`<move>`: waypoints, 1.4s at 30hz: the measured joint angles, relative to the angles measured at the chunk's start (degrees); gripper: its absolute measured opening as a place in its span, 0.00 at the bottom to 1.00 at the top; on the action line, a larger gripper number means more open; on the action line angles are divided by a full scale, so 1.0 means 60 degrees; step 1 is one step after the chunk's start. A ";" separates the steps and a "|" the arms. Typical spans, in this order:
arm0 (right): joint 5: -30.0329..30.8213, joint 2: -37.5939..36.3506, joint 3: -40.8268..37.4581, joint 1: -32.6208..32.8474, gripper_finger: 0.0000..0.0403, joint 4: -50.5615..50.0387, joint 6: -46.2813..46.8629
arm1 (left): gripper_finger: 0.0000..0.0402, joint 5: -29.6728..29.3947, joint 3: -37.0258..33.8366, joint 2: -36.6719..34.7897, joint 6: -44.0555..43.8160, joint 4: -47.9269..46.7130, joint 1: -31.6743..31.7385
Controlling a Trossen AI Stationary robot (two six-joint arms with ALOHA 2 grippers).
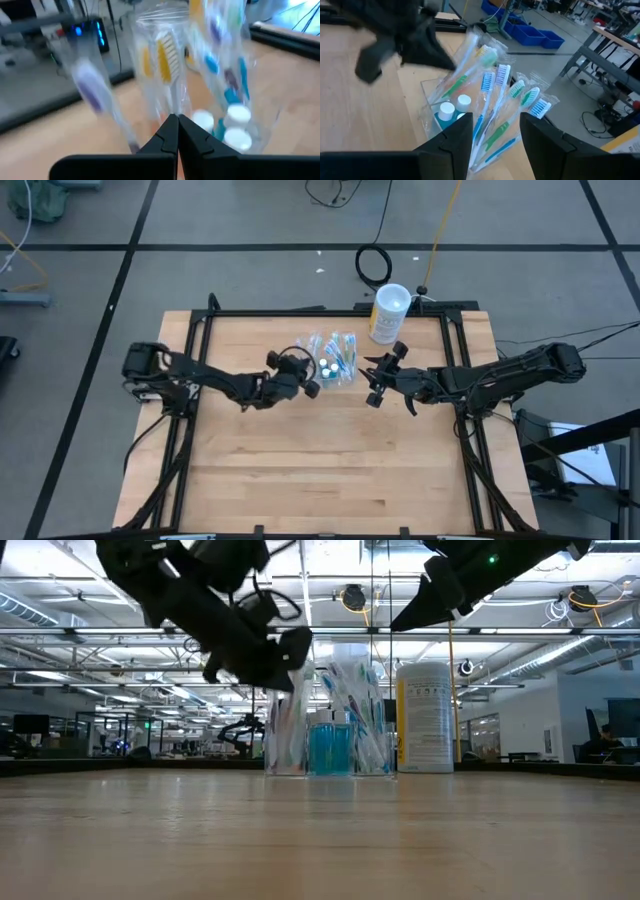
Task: Pick & Place toothbrushing station
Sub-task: Put the orange toothbrush into transparent organizer, then return to Home Position
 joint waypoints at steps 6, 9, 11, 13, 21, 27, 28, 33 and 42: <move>0.0000 0.0000 0.0000 0.0000 0.39 -0.0010 0.0128 | 0.01 0.0051 0.0011 0.0981 -0.1123 0.0012 0.0011; 0.0000 0.0000 0.0000 0.0000 0.39 -0.0082 0.0321 | 0.02 0.0037 0.0011 0.1062 -0.1194 0.0069 0.0007; 0.0000 0.0000 0.0000 0.0000 0.39 -0.0096 0.0324 | 0.03 0.0040 0.0011 0.0971 -0.1043 0.0050 0.0007; 0.0000 0.0000 0.0000 0.0000 0.39 -0.0092 0.0305 | 0.06 0.0102 0.0007 0.0789 -0.0700 -0.0008 0.0007; -0.0002 0.0000 0.0000 0.0000 0.39 -0.0278 0.0285 | 0.25 0.0208 -0.0015 -0.0459 0.0087 -0.0829 -0.0036; -0.0004 0.0004 -0.0007 0.0004 0.39 -0.1043 0.0361 | 0.34 0.0917 -0.0014 -0.2102 -0.0065 -0.2693 -0.0033; -0.0007 -0.0017 -0.0007 0.0029 0.39 -0.1139 0.0356 | 0.35 0.1090 -0.0011 -0.2410 -0.0035 -0.3078 -0.0037; -0.0450 -0.0745 -0.0011 0.0488 0.36 -0.1746 0.0358 | 0.32 0.1909 -0.0011 -0.4135 0.0048 -0.4857 -0.0047; -0.3186 -0.3489 -0.0882 0.1381 0.04 -0.2737 0.0504 | 0.07 0.3364 -0.0368 -0.7781 0.1996 -0.6898 -0.0499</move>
